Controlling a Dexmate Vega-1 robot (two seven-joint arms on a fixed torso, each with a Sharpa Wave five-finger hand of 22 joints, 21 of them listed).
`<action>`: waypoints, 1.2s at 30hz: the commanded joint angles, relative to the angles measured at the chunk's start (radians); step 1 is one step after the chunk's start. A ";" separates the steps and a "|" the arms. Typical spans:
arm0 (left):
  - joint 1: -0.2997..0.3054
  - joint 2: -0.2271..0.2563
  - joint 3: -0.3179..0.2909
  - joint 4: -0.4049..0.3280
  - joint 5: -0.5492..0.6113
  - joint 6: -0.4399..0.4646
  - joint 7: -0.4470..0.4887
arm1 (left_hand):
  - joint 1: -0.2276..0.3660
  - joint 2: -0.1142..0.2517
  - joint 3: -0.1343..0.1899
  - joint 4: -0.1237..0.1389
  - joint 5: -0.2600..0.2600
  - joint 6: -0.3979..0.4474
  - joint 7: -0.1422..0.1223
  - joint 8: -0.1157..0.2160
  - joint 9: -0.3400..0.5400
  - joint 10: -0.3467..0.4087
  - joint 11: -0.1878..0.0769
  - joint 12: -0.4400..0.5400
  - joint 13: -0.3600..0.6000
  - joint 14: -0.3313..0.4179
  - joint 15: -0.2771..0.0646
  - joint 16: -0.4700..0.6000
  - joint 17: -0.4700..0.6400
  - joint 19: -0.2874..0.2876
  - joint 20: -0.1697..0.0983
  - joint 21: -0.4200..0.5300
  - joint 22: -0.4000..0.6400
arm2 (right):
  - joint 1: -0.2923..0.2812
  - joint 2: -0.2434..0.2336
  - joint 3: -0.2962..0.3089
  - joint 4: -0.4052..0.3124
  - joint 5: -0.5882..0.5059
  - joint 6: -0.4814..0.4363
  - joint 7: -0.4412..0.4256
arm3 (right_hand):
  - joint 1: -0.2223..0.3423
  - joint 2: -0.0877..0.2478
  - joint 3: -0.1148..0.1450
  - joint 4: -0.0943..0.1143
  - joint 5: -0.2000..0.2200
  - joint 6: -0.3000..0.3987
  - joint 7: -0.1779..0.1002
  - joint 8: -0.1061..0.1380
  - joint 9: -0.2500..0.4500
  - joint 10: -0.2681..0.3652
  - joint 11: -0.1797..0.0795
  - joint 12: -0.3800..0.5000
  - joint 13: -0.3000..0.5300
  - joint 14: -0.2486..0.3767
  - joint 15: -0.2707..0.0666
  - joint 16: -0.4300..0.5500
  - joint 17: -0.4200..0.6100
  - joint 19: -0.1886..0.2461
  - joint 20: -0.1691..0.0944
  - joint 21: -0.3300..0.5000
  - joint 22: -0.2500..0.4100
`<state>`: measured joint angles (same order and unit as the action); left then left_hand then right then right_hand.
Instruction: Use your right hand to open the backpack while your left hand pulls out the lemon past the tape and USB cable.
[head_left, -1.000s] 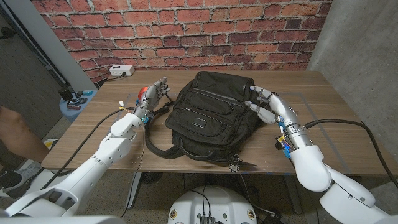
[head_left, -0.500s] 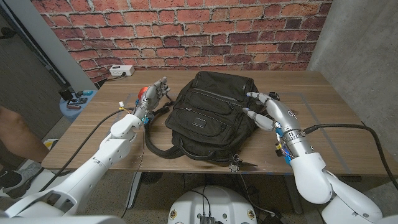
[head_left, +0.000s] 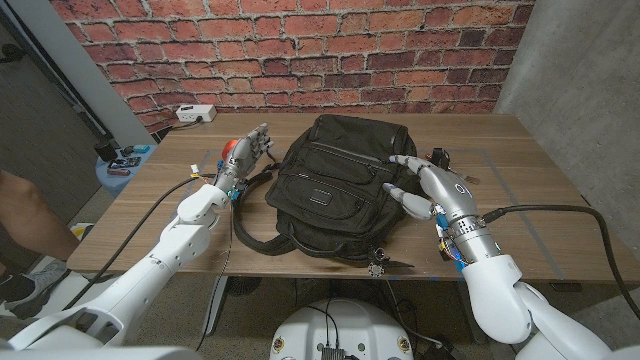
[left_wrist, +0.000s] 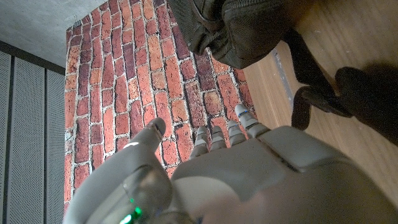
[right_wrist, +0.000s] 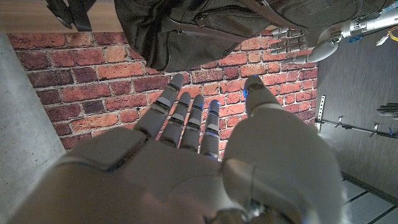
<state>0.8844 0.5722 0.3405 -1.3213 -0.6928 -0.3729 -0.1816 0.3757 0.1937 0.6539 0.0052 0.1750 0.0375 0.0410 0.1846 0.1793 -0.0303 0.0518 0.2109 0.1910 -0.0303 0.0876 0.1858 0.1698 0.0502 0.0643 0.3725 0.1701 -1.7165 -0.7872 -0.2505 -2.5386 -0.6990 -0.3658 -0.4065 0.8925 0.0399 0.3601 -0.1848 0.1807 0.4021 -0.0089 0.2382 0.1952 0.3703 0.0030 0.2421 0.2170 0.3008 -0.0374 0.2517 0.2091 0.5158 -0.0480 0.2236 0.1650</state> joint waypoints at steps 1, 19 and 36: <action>-0.013 -0.003 0.003 0.013 0.009 -0.014 -0.010 | 0.024 0.011 0.024 -0.012 0.018 0.009 0.001 0.002 0.001 0.007 0.009 0.002 0.001 0.003 0.006 0.000 0.003 0.004 0.008 -0.005 0.003 | -0.014 -0.014 -0.059 -0.032 -0.147 -0.068 0.028 | 0.025 -0.009 -0.004 -0.001 -0.002 0.015 0.001 0.004 0.003 0.016 0.002 0.003 0.001 0.020 -0.035 0.005 -0.002 0.015 0.006 0.000 0.004; -0.035 -0.014 0.011 0.056 0.018 -0.040 -0.035 | 0.040 0.000 0.034 -0.026 0.024 0.011 -0.001 0.001 0.001 0.006 0.007 0.000 0.001 0.004 0.004 -0.001 0.002 0.008 0.004 -0.013 0.003 | -0.032 -0.008 -0.101 -0.011 -0.239 -0.063 0.004 | 0.074 -0.057 -0.020 0.007 0.008 0.078 -0.013 0.014 0.004 0.080 -0.014 0.021 0.010 0.081 -0.060 0.021 -0.003 0.067 -0.003 -0.001 0.005; -0.132 -0.059 0.035 0.188 0.016 -0.077 -0.127 | 0.043 -0.002 0.033 -0.029 0.024 0.010 -0.001 0.001 0.001 0.005 0.006 -0.001 0.001 0.003 0.004 -0.001 0.002 0.009 0.005 -0.019 0.003 | 0.002 0.035 -0.217 0.017 -0.427 -0.126 0.047 | 0.108 -0.068 -0.017 0.008 0.014 0.079 -0.024 0.007 0.005 0.080 -0.026 0.020 0.017 0.087 -0.077 0.021 0.002 0.077 -0.012 -0.006 0.005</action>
<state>0.8123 0.5411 0.3596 -1.2116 -0.6772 -0.4299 -0.2568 0.4065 0.1906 0.6841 -0.0164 0.1926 0.0375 0.0410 0.1846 0.1795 -0.0250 0.0572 0.2108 0.1910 -0.0304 0.0875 0.1858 0.1697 0.0501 0.0643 0.3548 0.1701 -1.7370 -0.7820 -0.3964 -2.5415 -0.9952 -0.4460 -0.3882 0.9885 -0.0298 0.3419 -0.1833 0.1855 0.4754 -0.0285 0.2479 0.1980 0.4442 -0.0184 0.2593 0.2304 0.3749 -0.0457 0.2666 0.2072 0.5801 -0.0554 0.2175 0.1650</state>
